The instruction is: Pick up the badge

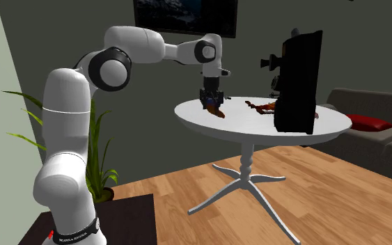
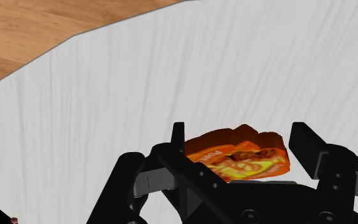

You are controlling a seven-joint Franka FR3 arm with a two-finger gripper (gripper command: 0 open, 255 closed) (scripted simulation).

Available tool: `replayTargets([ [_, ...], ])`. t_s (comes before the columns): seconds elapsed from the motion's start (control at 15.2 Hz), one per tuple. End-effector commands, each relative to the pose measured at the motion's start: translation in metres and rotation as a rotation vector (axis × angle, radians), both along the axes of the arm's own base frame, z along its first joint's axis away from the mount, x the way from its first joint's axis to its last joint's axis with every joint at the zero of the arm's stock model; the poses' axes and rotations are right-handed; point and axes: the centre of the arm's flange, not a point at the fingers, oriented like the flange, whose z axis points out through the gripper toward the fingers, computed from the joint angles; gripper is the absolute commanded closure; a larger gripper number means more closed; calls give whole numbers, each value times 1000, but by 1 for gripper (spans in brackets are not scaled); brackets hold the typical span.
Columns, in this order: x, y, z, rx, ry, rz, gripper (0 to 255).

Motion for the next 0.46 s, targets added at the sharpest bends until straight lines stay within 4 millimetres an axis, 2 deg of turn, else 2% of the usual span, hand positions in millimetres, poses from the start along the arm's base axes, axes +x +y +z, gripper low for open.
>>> replayTargets([
  [0.0, 1, 1, 10, 0, 0, 0, 255],
  [0.26, 1, 1, 31, 0, 0, 0, 255],
  [0.4, 1, 1, 32, 0, 0, 0, 255],
])
